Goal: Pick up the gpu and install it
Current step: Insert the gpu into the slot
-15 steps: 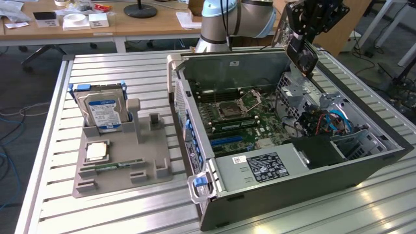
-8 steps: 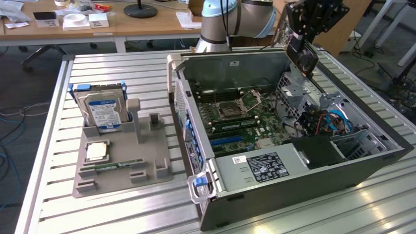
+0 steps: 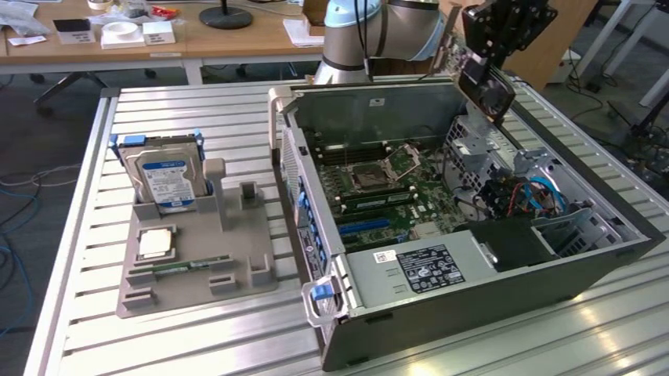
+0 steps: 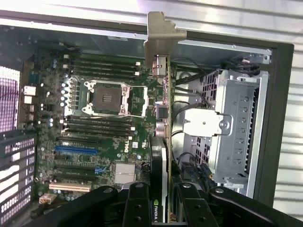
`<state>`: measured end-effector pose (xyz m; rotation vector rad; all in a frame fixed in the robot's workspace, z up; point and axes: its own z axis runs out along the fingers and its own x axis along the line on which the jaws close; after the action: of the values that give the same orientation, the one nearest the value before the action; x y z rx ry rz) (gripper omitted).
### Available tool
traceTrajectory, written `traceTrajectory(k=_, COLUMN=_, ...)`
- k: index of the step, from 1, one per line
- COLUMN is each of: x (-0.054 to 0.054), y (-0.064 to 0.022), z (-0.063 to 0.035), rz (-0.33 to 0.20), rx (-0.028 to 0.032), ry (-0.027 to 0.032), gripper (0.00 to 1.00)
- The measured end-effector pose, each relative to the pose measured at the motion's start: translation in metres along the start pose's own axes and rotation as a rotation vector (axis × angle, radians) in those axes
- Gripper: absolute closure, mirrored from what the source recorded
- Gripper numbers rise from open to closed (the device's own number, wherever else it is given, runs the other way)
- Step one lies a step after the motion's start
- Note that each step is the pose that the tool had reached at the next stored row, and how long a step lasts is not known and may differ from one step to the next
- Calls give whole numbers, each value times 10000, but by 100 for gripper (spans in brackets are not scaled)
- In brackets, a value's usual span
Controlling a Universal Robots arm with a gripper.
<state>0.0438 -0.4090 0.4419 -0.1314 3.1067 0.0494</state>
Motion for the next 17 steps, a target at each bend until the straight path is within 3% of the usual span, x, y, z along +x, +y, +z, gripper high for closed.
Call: traceTrajectory(k=17, x=1, y=-1, z=28, rz=-3063, rx=-94, ry=94, gripper=73)
